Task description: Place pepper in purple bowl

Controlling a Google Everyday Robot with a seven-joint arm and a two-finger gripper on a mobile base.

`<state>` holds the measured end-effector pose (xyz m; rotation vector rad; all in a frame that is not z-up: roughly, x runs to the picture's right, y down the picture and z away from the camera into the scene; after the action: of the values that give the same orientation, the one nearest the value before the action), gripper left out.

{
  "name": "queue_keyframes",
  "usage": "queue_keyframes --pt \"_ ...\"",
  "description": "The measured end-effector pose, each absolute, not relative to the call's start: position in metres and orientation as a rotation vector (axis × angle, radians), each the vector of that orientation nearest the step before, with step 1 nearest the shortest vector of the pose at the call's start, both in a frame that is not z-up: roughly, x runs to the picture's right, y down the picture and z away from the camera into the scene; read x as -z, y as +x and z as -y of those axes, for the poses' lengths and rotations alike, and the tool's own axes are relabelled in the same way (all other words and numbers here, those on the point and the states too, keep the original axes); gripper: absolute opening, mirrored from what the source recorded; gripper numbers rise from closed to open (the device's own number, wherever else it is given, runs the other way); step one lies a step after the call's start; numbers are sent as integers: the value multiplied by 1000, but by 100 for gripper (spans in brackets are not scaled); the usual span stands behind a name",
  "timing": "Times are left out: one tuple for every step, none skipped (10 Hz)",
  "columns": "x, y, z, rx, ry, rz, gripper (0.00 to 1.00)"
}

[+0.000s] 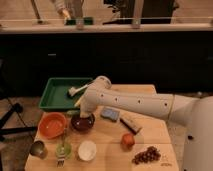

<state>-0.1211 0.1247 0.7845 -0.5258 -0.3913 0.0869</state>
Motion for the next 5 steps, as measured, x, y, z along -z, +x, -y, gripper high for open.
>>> queue_keyframes --pt "-786 -118 -125 -91 -533 388 0" --pt "-787 -118 -125 -93 -537 390 3" --pt "-788 -117 -125 -95 -538 390 3" --pt "-788 -117 -125 -95 -538 390 3" --pt "-788 -117 -125 -94 -538 390 3"
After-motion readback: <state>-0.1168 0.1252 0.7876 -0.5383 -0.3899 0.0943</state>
